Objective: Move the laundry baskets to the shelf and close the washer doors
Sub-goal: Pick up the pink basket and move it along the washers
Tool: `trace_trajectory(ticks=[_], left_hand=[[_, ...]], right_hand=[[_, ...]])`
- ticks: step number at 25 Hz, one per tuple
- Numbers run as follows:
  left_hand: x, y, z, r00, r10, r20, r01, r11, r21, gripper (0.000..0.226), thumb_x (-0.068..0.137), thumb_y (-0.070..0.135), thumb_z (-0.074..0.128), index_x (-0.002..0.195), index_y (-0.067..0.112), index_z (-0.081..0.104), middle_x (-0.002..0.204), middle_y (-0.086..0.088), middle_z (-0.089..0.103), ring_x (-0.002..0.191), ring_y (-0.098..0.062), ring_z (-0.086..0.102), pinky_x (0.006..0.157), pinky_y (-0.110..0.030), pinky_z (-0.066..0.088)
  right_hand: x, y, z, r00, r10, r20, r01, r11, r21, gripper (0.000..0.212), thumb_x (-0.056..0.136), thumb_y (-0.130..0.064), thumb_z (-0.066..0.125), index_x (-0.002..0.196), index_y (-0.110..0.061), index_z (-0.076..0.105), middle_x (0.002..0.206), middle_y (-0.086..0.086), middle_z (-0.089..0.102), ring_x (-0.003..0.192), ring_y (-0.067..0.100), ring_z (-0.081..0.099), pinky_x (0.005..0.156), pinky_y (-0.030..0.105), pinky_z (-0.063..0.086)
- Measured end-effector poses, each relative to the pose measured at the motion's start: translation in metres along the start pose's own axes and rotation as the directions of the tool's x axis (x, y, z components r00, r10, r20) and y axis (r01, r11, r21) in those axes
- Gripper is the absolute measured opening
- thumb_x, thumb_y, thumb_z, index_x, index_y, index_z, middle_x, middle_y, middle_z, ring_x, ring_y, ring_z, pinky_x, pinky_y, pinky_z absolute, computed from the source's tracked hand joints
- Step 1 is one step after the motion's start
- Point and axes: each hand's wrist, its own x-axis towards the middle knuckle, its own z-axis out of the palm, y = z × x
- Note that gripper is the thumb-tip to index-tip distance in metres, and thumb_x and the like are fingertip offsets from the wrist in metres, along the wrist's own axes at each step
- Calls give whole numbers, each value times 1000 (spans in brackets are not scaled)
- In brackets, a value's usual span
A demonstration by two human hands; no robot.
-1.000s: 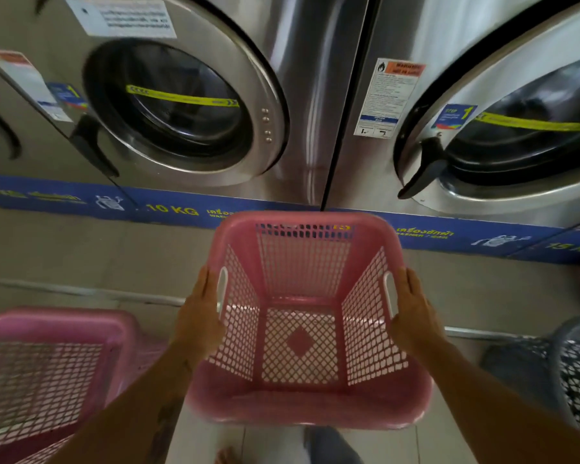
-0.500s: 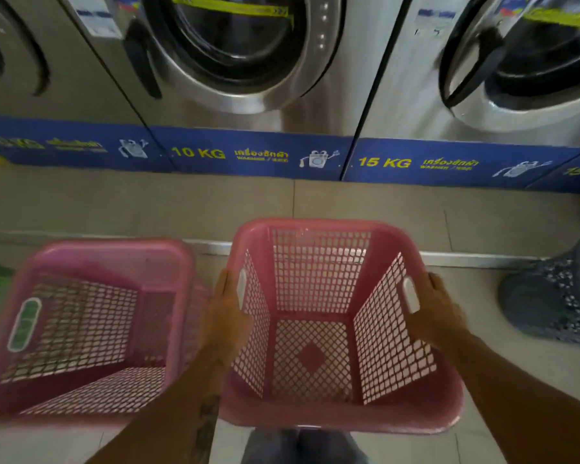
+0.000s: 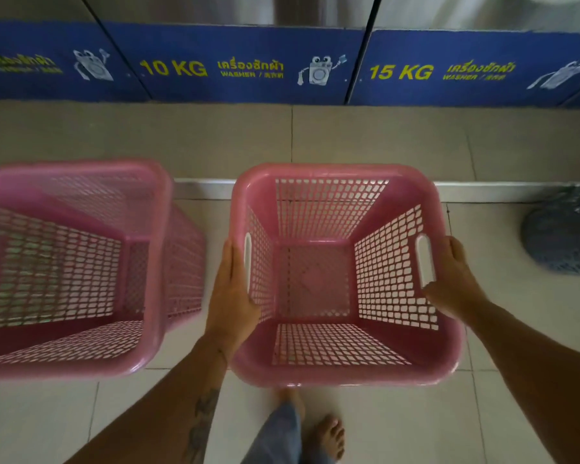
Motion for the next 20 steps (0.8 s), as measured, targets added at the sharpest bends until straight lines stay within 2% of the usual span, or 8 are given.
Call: trace_trajectory(ticks=[3,4,7,11,14,16,18,20], left_hand=[[-9,-1,-10,984,-31,177,4,989,150,112,84,0,65,152,29,-18,163,4,-3,126,-32,52,72,-32,62],[-11,4,-19,971,-68,228,27,984,176,111,82,-3,64,153,29,-14,163,6,-1,123,-30,54,72,-33,62],[-27,38,-56,957,-100,271,69,990,123,74,81,-2,62,144,21,30,136,-2,45,101,-20,63,69,-35,61],[-83,100,-131,993,-77,92,68,993,100,31,88,8,58,118,12,55,97,13,56,66,-2,53,51,-16,44],[-136,125,-192,997,-67,-25,68,995,75,13,94,16,46,96,12,59,73,-2,60,63,-23,62,58,-37,54],[-167,118,-234,991,-43,-123,60,989,136,22,97,21,40,85,14,57,73,1,61,69,-23,61,62,-31,49],[-191,103,-272,976,-39,-214,79,980,181,25,98,24,40,91,17,62,85,1,67,76,-17,61,70,-28,49],[-212,80,-313,940,-94,-327,127,988,82,20,94,22,48,98,18,67,95,-1,70,85,-20,65,79,-31,51]], right_hand=[[-18,1,-2,998,11,59,-10,1000,-16,100,69,4,74,149,-21,19,145,8,29,118,38,50,67,37,55],[-29,-4,-7,997,3,74,-1,1000,-20,98,71,2,74,149,-20,19,144,8,32,119,36,50,66,33,52],[-73,-34,-29,989,-81,121,90,993,-70,76,76,-1,65,144,-16,34,141,11,45,119,30,53,72,26,50],[-147,-94,-81,973,-184,142,195,979,-68,46,76,0,60,120,-12,54,126,8,57,105,23,60,74,27,55],[-195,-146,-117,953,-272,132,281,958,-57,46,78,-2,62,122,-10,57,112,3,63,97,18,65,67,18,49],[-222,-187,-134,916,-381,125,390,919,-59,41,80,-1,61,120,-12,60,97,-3,66,82,9,66,61,15,53],[-243,-229,-143,870,-483,102,491,867,-86,36,80,0,61,114,-12,66,102,0,69,84,11,67,73,8,47],[-265,-273,-140,822,-564,80,569,819,-77,29,79,2,62,100,-17,71,102,2,71,85,14,67,73,1,41]])
